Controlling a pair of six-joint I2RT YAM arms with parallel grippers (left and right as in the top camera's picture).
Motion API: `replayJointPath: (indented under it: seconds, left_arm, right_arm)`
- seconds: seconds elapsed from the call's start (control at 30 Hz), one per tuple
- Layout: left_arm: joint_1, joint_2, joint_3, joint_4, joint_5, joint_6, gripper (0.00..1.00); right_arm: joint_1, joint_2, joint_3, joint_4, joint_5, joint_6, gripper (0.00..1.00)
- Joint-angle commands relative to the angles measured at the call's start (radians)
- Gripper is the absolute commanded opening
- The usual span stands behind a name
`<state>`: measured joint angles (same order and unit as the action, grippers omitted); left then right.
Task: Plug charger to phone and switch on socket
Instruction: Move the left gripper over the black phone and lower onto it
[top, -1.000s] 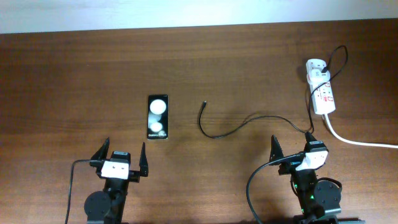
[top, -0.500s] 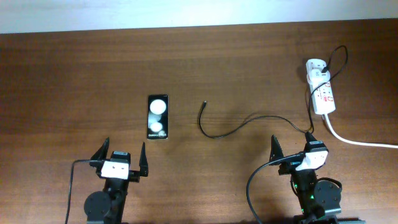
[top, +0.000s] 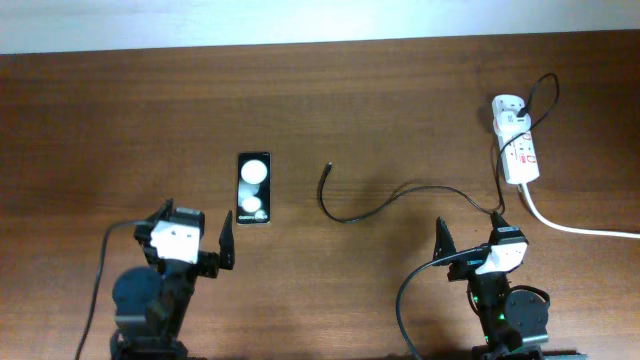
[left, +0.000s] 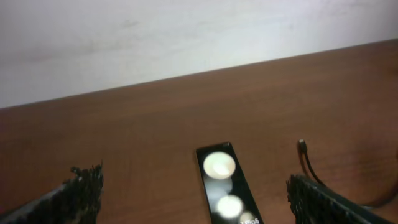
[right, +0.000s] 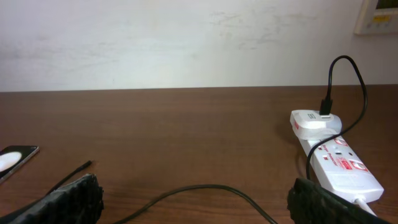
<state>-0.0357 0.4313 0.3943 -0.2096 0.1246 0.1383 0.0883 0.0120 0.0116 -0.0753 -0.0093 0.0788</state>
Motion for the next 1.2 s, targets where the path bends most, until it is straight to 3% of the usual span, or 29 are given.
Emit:
replayJointPath:
  seconds: [0.0,0.27,0.43,0.63,0.73,1.0,1.17]
  left_arm:
    - [0.006,0.106,0.151,-0.050,0.022,0.006,0.99]
    - [0.006,0.432,0.475,-0.262,0.117,0.006,0.99]
    - [0.006,0.734,0.768,-0.532,0.187,0.006,0.99]
    - [0.005,1.012,0.999,-0.797,0.226,0.006,0.99]
    - [0.005,1.117,1.004,-0.799,0.288,0.006,0.99]
    - [0.005,1.307,1.004,-0.761,0.290,0.005,0.99]
    - [-0.061,1.404,1.004,-0.742,-0.004,-0.170,0.99]
  right_arm:
    - [-0.005,-0.009,-0.006,-0.004,-0.009,0.004,0.99]
    - [-0.005,-0.009,-0.006,-0.004,-0.009,0.004,0.99]
    - [-0.005,-0.009,-0.006,-0.004,-0.009,0.004,0.99]
    - [-0.005,-0.009,-0.006,-0.004,-0.009,0.004,0.99]
    - [-0.005,-0.009,-0.006,-0.004,-0.010,0.004,0.99]
    - [-0.005,-0.009,-0.006,-0.004,-0.009,0.004,0.99]
    - [-0.005,-0.009,-0.006,-0.004,-0.009,0.004,0.99]
